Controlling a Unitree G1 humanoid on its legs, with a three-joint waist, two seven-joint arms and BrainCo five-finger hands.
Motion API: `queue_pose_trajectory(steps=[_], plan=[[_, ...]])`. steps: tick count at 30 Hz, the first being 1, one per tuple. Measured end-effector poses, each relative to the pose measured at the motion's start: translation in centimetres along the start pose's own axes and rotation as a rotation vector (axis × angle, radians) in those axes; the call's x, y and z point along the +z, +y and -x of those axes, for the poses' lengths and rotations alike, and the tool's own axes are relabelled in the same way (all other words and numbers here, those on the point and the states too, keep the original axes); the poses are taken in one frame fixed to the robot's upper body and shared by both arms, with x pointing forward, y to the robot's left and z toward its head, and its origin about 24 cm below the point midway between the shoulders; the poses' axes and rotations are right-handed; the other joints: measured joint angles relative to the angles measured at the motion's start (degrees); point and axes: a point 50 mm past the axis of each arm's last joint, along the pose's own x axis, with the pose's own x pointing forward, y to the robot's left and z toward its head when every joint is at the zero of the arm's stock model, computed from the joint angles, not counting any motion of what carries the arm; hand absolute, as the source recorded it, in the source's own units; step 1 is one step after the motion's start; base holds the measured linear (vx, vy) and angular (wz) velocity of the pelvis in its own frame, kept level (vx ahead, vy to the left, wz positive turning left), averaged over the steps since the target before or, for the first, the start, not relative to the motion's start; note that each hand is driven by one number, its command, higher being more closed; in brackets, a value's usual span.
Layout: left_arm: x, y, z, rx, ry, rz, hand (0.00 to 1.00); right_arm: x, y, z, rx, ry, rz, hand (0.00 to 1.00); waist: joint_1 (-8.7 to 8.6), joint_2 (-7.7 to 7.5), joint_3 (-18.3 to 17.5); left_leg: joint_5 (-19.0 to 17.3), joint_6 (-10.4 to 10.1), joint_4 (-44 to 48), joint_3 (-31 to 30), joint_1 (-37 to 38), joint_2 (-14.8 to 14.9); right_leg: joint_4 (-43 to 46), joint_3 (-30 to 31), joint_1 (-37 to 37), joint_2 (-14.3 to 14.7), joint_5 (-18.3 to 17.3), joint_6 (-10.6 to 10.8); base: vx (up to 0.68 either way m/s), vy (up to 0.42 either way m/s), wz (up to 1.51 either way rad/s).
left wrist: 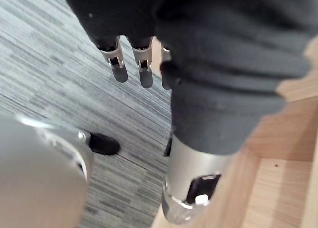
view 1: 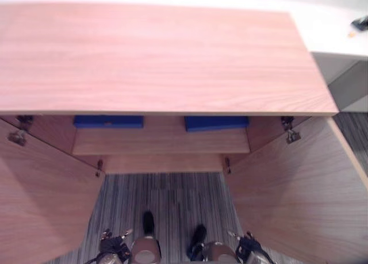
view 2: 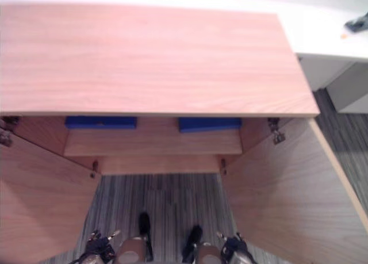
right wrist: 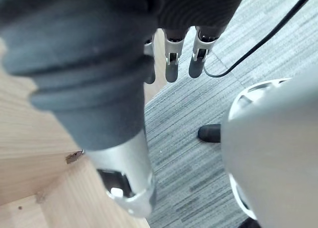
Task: Walk over to the cabinet, pick up the folder, carry it to the office cabinet, place the folder inside the office cabinet, then close the office cabinet door
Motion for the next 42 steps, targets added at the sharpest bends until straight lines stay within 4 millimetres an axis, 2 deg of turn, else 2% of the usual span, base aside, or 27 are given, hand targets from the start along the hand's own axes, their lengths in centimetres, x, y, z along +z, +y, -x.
queue_pose_trajectory(steps=[3,4,5,6,7,8,10,13,14,15,18,23,25,26,27,28,29,31,32,33,34,35,36,37,38,40,42], plan=[[-0.5,0.0,0.2,0.003,0.016,0.017,0.00,-0.1,-0.3,0.1,0.008,-0.015,0.056,0.00,-0.09,0.81,-1.96,-4.23,0.15,6.88,1.14,-0.32,1.17,0.74,2.32,0.74,0.06,-0.22,-0.01,-0.06,0.017,-0.38],[-1.1,0.2,0.3,0.005,0.031,0.012,0.00,0.0,-0.5,0.2,0.010,-0.022,0.081,0.00,-0.09,1.46,-3.04,-7.30,0.07,12.02,1.24,-1.32,2.08,1.47,3.85,0.81,0.42,-0.75,-0.05,-0.12,0.039,-0.67],[-1.8,0.6,0.5,0.016,0.059,0.007,0.00,0.2,-0.8,0.2,0.008,-0.034,0.085,0.00,0.07,1.99,-4.02,-11.03,-0.09,18.08,-0.34,-2.88,3.52,2.13,5.86,0.46,1.43,-1.11,-0.28,-0.13,0.069,-0.79],[-2.2,0.9,0.6,0.024,0.074,0.010,0.00,0.3,-1.0,0.2,0.005,-0.040,0.087,0.00,0.18,2.70,-4.48,-12.88,-0.38,20.78,-2.86,-3.49,3.99,2.25,7.22,0.30,2.24,-1.19,-0.24,-0.10,0.074,-1.22],[-2.9,1.5,0.8,0.045,0.101,0.018,0.00,0.8,-1.1,0.1,0.006,-0.056,0.090,0.00,0.56,4.30,-5.45,-16.91,-1.46,25.07,-8.85,-4.29,4.80,2.23,10.63,-0.33,4.35,-0.77,-0.44,-0.14,0.149,-1.58],[-4.0,2.3,1.2,0.066,0.139,0.011,0.00,1.4,-0.7,0.0,0.018,-0.069,0.091,0.00,0.86,4.99,-6.37,-19.75,-2.05,27.77,-10.41,-4.23,5.44,2.18,14.56,-1.06,5.97,0.01,-0.30,-0.12,0.157,-1.65],[-4.8,2.9,1.5,0.081,0.172,0.015,0.00,1.1,-0.3,0.0,0.033,-0.061,0.107,0.00,0.53,5.39,-8.26,-22.16,-2.43,29.50,-11.82,-4.58,4.75,1.64,19.13,-2.65,7.04,1.20,0.10,-0.10,0.219,-1.15],[-3.7,2.7,0.9,0.052,0.141,-0.042,0.00,0.8,0.3,0.0,0.045,-0.040,0.072,0.00,-0.12,3.95,-9.92,-22.43,-1.97,29.09,-10.14,-6.16,3.00,-0.11,23.69,-5.30,6.66,3.90,0.49,-0.06,0.165,-0.62],[-3.5,2.4,0.8,0.038,0.134,-0.061,0.00,0.8,1.2,0.0,0.067,-0.042,0.071,0.00,-0.04,3.72,-10.26,-21.77,-0.85,27.89,-7.89,-5.94,1.85,-0.31,26.21,-6.88,5.81,5.72,1.04,-0.05,0.145,-0.69],[-3.4,2.1,0.7,0.025,0.129,-0.078,0.00,0.9,1.4,0.0,0.073,-0.044,0.077,0.00,-0.09,3.68,-10.53,-21.29,-0.13,27.28,-6.85,-5.84,1.45,-0.41,27.10,-7.52,5.38,6.10,1.25,-0.03,0.169,-0.75],[-2.5,-1.2,0.3,-0.084,0.103,-0.183,0.00,0.8,1.8,0.1,0.084,-0.044,0.095,0.00,-0.10,3.48,-10.24,-18.59,2.18,21.11,-1.99,-1.51,-2.08,-1.00,30.31,-7.60,2.21,7.68,2.44,-0.01,0.145,-0.47],[-2.0,-4.6,0.4,-0.190,0.079,-0.233,0.00,0.8,1.6,0.1,0.089,-0.045,0.102,0.00,-0.68,2.47,-9.49,-15.84,3.76,13.54,3.96,4.01,-4.78,-0.75,33.06,-7.70,-0.06,8.58,2.82,-0.02,0.064,-0.53],[-1.8,-5.2,0.4,-0.225,0.068,-0.265,0.00,1.1,1.8,0.0,0.105,-0.048,0.105,0.00,-1.11,2.28,-8.40,-15.44,4.00,11.75,8.41,6.17,-4.39,0.78,30.92,-9.48,0.05,9.17,2.50,-0.07,0.030,-0.97],[-1.7,-5.4,0.5,-0.238,0.058,-0.290,0.00,1.7,2.1,-0.1,0.109,-0.055,0.098,0.00,-0.80,2.26,-8.13,-14.67,4.35,9.86,12.49,7.24,-4.09,3.60,24.10,-11.27,-1.35,7.24,-0.69,-0.06,0.002,-1.14],[-1.5,-5.7,0.5,-0.250,0.050,-0.301,0.00,2.1,2.2,-0.1,0.110,-0.062,0.093,0.00,-0.73,2.19,-7.34,-14.32,4.24,8.86,14.19,8.34,-4.05,5.72,18.71,-12.16,-3.09,6.21,-1.47,-0.03,0.019,-1.53],[-1.2,-5.9,0.4,-0.259,0.040,-0.309,0.00,2.6,2.5,-0.1,0.113,-0.076,0.075,0.00,-0.59,2.17,-6.07,-14.14,4.25,8.16,17.86,10.09,-3.45,10.01,7.20,-12.65,-6.98,3.81,-2.49,0.02,-0.018,-1.50],[-1.4,-5.9,0.5,-0.261,0.046,-0.324,0.00,2.8,2.6,-0.1,0.113,-0.080,0.064,0.00,-0.40,2.28,-5.99,-14.18,4.19,8.43,21.22,11.02,-2.19,15.75,-0.76,-12.88,-10.36,1.85,-4.27,0.05,-0.050,-1.44],[-1.6,-5.8,0.5,-0.262,0.056,-0.329,0.00,2.9,2.5,-0.1,0.107,-0.085,0.054,0.00,-0.52,2.27,-6.00,-14.33,3.96,9.78,23.98,11.99,-0.37,22.07,-4.75,-12.52,-13.05,0.81,-5.07,0.13,-0.169,-1.08],[-1.4,-5.8,0.4,-0.263,0.052,-0.331,0.00,3.0,2.4,-0.1,0.098,-0.087,0.048,0.00,-0.82,1.61,-5.76,-15.17,3.33,13.91,25.17,11.85,1.60,23.88,-5.52,-11.62,-13.91,0.20,-5.07,0.14,-0.220,-0.99],[-1.2,-5.7,0.3,-0.261,0.050,-0.333,0.00,3.0,2.2,-0.1,0.091,-0.090,0.039,0.00,-0.91,1.53,-5.49,-15.39,3.41,14.71,24.53,12.19,1.51,24.08,-6.41,-11.33,-13.06,-0.30,-6.09,0.08,-0.248,-1.08],[-1.6,-5.7,0.3,-0.265,0.068,-0.337,0.00,3.1,1.7,-0.2,0.075,-0.089,0.017,0.00,-0.66,1.35,-5.66,-16.29,4.34,13.58,22.26,12.37,1.14,21.56,-5.87,-10.16,-11.67,-0.35,-6.23,-0.04,-0.156,-1.22],[-2.1,-5.6,0.4,-0.268,0.092,-0.345,0.00,3.3,0.7,-0.4,0.043,-0.081,-0.013,0.00,-0.78,2.21,-6.29,-15.33,4.25,6.45,16.56,12.94,-1.95,11.56,-3.82,-7.31,-6.97,1.78,-2.98,-0.11,-0.111,-1.29],[-2.2,-5.5,0.5,-0.267,0.098,-0.346,0.00,3.5,0.4,-0.5,0.031,-0.079,-0.030,0.00,-0.78,2.86,-6.68,-13.30,4.34,4.62,16.05,12.55,-1.97,7.75,-3.26,-6.78,-4.67,3.50,-2.66,-0.19,-0.013,-1.27],[-2.2,-5.2,0.4,-0.264,0.100,-0.349,0.00,3.2,0.1,-0.6,0.020,-0.067,-0.055,0.00,-0.69,2.69,-7.32,-11.93,2.97,4.07,16.36,11.97,-1.58,3.01,-2.13,-6.45,-2.29,5.49,-2.71,-0.13,-0.034,-0.81],[-2.0,-5.0,0.2,-0.260,0.096,-0.363,0.00,2.8,-0.3,-0.6,0.010,-0.049,-0.062,0.00,-1.57,2.65,-7.59,-11.68,2.33,3.22,16.46,11.73,-1.21,-1.91,-1.81,-5.18,-0.41,7.16,-3.08,-0.14,-0.093,-0.60],[-1.9,-4.9,0.2,-0.265,0.091,-0.384,0.00,1.3,-1.3,-0.4,-0.018,0.002,-0.079,0.00,-2.00,1.49,-7.00,-12.04,2.29,2.73,16.72,11.86,-1.13,-8.18,-1.73,-2.52,1.28,10.52,-2.93,-0.09,-0.122,-0.17],[-1.7,-4.8,0.1,-0.262,0.089,-0.387,0.00,0.1,-1.8,-0.3,-0.033,0.048,-0.092,0.00,-2.11,1.43,-6.52,-11.56,1.21,2.79,16.36,12.86,-1.23,-9.55,-1.39,-1.43,1.59,11.67,-2.87,-0.03,-0.055,0.02]])
